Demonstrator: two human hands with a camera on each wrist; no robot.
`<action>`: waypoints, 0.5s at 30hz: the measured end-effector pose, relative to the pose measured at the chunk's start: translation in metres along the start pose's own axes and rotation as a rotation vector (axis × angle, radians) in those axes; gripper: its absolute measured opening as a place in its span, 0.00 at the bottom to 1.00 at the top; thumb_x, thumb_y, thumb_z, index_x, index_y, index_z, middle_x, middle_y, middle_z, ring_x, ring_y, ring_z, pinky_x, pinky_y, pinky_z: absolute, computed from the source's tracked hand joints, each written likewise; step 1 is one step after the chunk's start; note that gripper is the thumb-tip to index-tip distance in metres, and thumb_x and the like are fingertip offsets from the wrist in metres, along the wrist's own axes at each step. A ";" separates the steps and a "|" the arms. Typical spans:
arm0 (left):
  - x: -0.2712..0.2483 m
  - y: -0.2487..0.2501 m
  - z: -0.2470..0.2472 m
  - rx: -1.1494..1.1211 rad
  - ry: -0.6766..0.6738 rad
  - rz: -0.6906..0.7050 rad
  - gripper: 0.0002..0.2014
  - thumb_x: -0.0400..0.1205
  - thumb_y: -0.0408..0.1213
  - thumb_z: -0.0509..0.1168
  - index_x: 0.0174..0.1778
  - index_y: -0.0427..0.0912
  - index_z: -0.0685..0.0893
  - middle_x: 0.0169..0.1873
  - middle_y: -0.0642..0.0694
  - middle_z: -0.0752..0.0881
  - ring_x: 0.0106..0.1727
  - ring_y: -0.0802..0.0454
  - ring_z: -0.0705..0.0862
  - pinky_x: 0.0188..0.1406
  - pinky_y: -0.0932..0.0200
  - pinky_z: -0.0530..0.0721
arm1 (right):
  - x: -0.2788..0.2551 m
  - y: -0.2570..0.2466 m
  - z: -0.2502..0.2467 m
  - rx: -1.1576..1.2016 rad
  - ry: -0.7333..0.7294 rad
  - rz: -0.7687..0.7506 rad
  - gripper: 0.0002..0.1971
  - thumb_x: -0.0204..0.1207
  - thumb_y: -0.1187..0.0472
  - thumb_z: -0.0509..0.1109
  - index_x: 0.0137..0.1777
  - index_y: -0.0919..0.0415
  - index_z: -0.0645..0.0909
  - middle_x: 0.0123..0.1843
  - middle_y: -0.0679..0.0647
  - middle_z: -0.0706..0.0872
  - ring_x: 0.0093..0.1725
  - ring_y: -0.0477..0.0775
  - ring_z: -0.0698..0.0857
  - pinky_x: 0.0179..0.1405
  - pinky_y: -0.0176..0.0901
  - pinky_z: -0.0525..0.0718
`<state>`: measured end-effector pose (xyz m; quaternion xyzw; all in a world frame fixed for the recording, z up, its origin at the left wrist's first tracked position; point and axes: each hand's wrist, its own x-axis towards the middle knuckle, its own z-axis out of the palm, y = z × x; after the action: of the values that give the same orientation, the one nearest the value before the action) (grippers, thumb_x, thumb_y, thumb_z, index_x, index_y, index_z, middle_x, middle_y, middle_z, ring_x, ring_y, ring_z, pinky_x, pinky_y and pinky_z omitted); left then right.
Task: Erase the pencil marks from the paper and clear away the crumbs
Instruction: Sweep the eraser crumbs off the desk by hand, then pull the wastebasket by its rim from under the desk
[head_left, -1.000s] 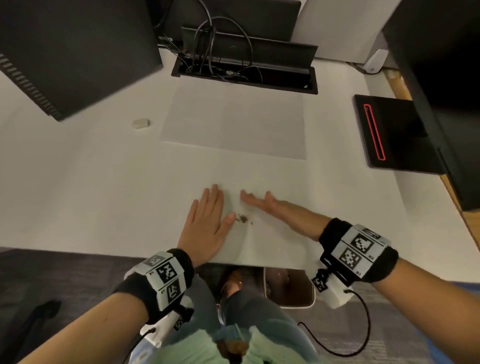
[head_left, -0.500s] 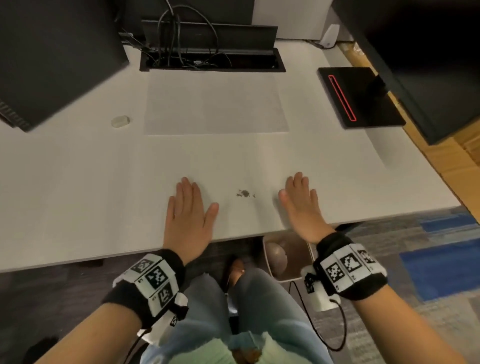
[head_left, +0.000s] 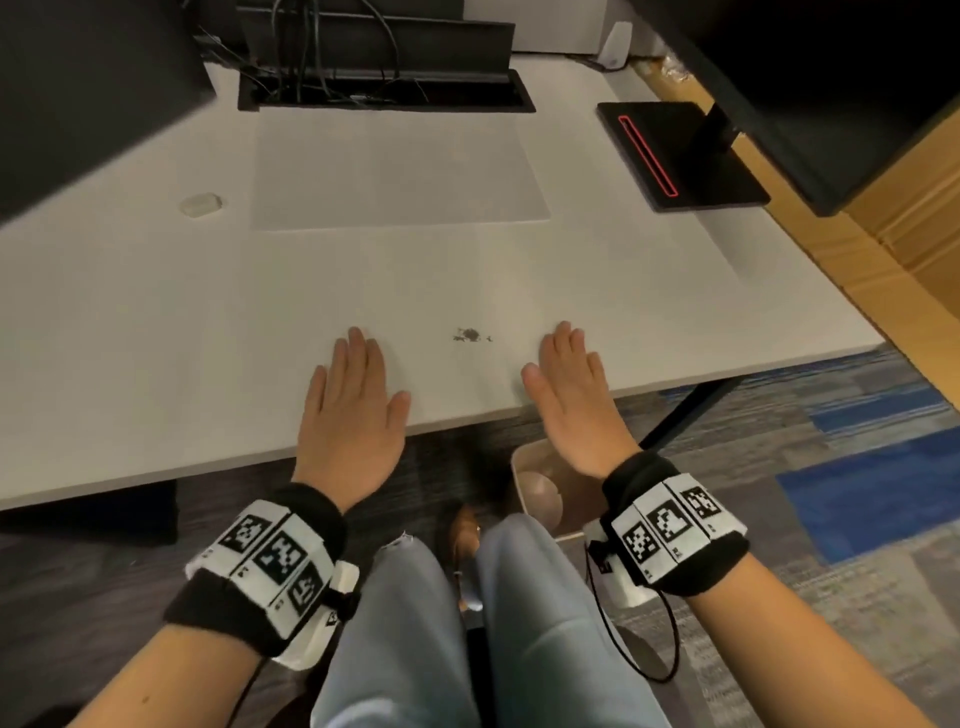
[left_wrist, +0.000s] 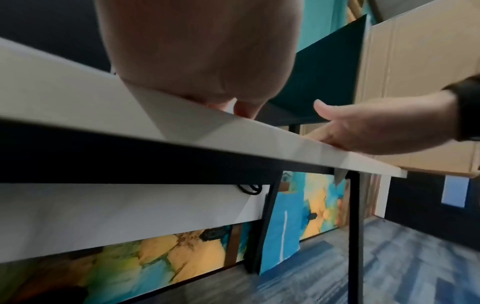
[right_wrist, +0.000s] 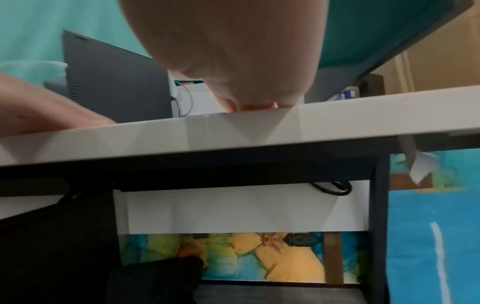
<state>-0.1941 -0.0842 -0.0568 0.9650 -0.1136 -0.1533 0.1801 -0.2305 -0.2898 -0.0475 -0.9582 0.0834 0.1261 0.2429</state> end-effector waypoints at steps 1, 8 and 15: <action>-0.002 0.005 0.006 0.020 0.020 0.020 0.29 0.88 0.45 0.40 0.82 0.38 0.40 0.82 0.42 0.37 0.83 0.50 0.38 0.80 0.55 0.36 | -0.002 0.000 0.007 -0.057 0.013 -0.022 0.32 0.84 0.46 0.39 0.83 0.65 0.42 0.84 0.61 0.38 0.83 0.55 0.36 0.79 0.47 0.34; -0.006 0.040 0.047 -0.111 0.251 0.175 0.26 0.89 0.43 0.45 0.83 0.40 0.53 0.83 0.45 0.50 0.83 0.55 0.47 0.79 0.61 0.39 | -0.019 0.016 0.041 -0.040 0.146 -0.353 0.44 0.70 0.35 0.31 0.82 0.62 0.47 0.85 0.55 0.44 0.82 0.46 0.39 0.76 0.38 0.30; -0.043 0.080 0.103 -0.885 0.607 0.279 0.16 0.83 0.30 0.55 0.64 0.48 0.79 0.57 0.57 0.82 0.62 0.65 0.79 0.65 0.73 0.73 | -0.049 0.072 0.046 0.552 0.261 -0.400 0.21 0.86 0.57 0.53 0.76 0.61 0.68 0.77 0.53 0.71 0.78 0.44 0.66 0.78 0.32 0.56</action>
<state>-0.2818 -0.1771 -0.1063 0.7740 -0.1080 0.1237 0.6115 -0.3021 -0.3248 -0.1049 -0.8620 -0.0447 -0.0746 0.4994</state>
